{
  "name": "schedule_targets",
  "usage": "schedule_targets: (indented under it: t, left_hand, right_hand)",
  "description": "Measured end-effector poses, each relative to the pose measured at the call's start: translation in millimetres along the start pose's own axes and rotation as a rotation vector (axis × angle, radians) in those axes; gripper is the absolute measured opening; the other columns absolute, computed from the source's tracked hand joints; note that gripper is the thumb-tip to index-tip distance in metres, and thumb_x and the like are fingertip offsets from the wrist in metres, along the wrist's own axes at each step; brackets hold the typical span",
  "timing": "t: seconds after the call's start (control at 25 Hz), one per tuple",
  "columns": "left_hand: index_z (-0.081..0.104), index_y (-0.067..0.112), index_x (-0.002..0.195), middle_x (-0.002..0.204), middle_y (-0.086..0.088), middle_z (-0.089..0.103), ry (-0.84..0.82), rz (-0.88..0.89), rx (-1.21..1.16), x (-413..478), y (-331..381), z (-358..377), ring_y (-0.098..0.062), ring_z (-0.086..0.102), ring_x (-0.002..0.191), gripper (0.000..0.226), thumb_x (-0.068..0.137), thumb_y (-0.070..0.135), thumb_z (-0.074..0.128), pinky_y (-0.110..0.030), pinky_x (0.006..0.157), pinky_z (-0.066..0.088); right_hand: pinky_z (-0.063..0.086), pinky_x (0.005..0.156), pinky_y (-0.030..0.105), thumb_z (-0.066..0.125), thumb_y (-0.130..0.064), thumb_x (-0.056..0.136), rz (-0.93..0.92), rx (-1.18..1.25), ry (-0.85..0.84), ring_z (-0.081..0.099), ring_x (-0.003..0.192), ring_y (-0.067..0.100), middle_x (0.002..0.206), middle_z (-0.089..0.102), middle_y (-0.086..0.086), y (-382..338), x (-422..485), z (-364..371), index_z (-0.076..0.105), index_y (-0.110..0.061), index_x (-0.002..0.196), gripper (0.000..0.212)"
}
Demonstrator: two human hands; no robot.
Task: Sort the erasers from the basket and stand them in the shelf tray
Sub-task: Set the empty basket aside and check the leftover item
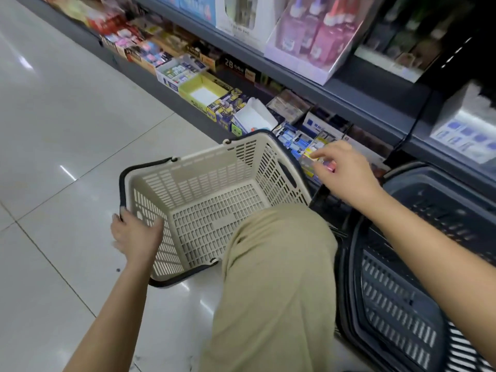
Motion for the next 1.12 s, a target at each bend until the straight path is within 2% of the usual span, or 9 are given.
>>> schedule_targets:
  t: [0.08, 0.2, 0.32, 0.48, 0.64, 0.76, 0.88, 1.04, 1.12]
  left_hand:
    - [0.032, 0.003, 0.139, 0.149, -0.02, 0.025, -0.088, 0.053, 0.085, -17.6, 23.1, 3.8, -0.035, 0.02, 0.138, 0.072, 0.082, 0.035, 0.064, -0.055, 0.11, 0.02]
    - [0.046, 0.0, 0.13, 0.135, -0.018, 0.049, -0.206, 0.231, -0.208, -51.8, 83.3, -0.7, -0.031, 0.042, 0.127, 0.051, 0.087, 0.023, 0.061, -0.042, 0.105, 0.034]
    - [0.063, 0.016, 0.102, 0.105, -0.002, 0.065, -0.297, 0.524, -0.496, -108.6, 171.7, -28.4, -0.022, 0.06, 0.106, 0.015, 0.089, 0.02, 0.058, -0.034, 0.091, 0.045]
    - [0.066, 0.02, 0.093, 0.095, 0.008, 0.065, -0.345, 1.042, -0.409, -217.0, 265.9, -43.8, -0.006, 0.056, 0.092, 0.018, 0.083, 0.029, 0.054, -0.021, 0.082, 0.039]
    - [0.068, 0.015, 0.095, 0.099, -0.001, 0.067, -0.585, 1.247, -0.286, -317.3, 307.9, 18.5, -0.018, 0.058, 0.098, 0.015, 0.085, 0.022, 0.06, -0.03, 0.091, 0.041]
    - [0.063, 0.017, 0.108, 0.112, -0.002, 0.063, -0.751, 1.318, -0.059, -379.4, 325.2, 93.0, -0.02, 0.054, 0.109, 0.023, 0.089, 0.028, 0.054, -0.033, 0.093, 0.041]
    - [0.058, 0.018, 0.115, 0.119, -0.002, 0.06, -0.837, 1.267, 0.169, -415.0, 335.4, 170.5, -0.023, 0.054, 0.109, 0.025, 0.092, 0.027, 0.051, -0.035, 0.087, 0.044]
    - [0.055, 0.015, 0.12, 0.122, -0.004, 0.06, -1.035, 1.192, 0.319, -437.9, 320.0, 254.6, -0.022, 0.056, 0.109, 0.03, 0.092, 0.026, 0.052, -0.034, 0.089, 0.047]
    - [0.054, 0.016, 0.12, 0.12, -0.003, 0.061, -1.098, 1.192, 0.383, -442.3, 302.9, 283.1, -0.02, 0.058, 0.106, 0.032, 0.091, 0.028, 0.055, -0.027, 0.085, 0.044]
  right_hand:
    - [0.032, 0.073, 0.016, 0.058, -0.018, 0.085, 0.112, 0.082, 0.049, 0.051, 0.076, 0.006, 0.092, 0.057, -0.001, 17.3, -19.0, -15.4, 0.069, -0.021, 0.098, 0.018]
    - [0.032, 0.071, 0.015, 0.06, -0.016, 0.084, 0.174, 0.111, 0.062, 0.049, 0.069, -0.002, 0.091, 0.058, -0.001, 37.0, -50.5, -24.9, 0.069, -0.023, 0.097, 0.017]
    - [0.03, 0.069, 0.011, 0.063, -0.014, 0.083, 0.193, 0.129, 0.068, 0.052, 0.07, -0.001, 0.088, 0.058, -0.004, 54.8, -83.7, -35.8, 0.069, -0.021, 0.097, 0.017]
    - [0.03, 0.07, 0.009, 0.064, -0.017, 0.083, 0.269, 0.1, 0.017, 0.054, 0.076, 0.005, 0.091, 0.057, -0.005, 88.4, -121.5, -49.4, 0.067, -0.022, 0.102, 0.02]
    - [0.036, 0.079, 0.017, 0.062, -0.022, 0.086, 0.476, 0.108, -0.017, 0.056, 0.083, 0.006, 0.096, 0.058, -0.006, 155.7, -177.4, -64.6, 0.065, -0.024, 0.107, 0.021]
    - [0.038, 0.077, 0.019, 0.061, -0.023, 0.087, 0.634, 0.103, -0.061, 0.057, 0.082, 0.007, 0.098, 0.061, -0.003, 210.1, -224.9, -60.0, 0.065, -0.021, 0.107, 0.021]
    - [0.036, 0.073, 0.016, 0.061, -0.022, 0.086, 0.767, 0.098, -0.129, 0.055, 0.079, 0.006, 0.095, 0.062, -0.004, 260.5, -264.8, -46.9, 0.066, -0.019, 0.106, 0.021]
    - [0.04, 0.077, 0.021, 0.06, -0.018, 0.086, 0.966, 0.152, -0.182, 0.063, 0.096, 0.021, 0.1, 0.069, 0.006, 327.0, -308.5, -14.9, 0.067, -0.011, 0.1, 0.018]
    - [0.043, 0.084, 0.026, 0.056, -0.02, 0.087, 0.976, 0.072, -0.36, 0.061, 0.103, 0.026, 0.106, 0.068, 0.009, 349.2, -328.5, 10.3, 0.067, -0.008, 0.103, 0.022]
Point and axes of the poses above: each hand's wrist, its own x-axis towards the middle knuckle, its own z-axis out of the palm, y = z × x, the point moved 7 cm from there along x, towards the middle knuckle
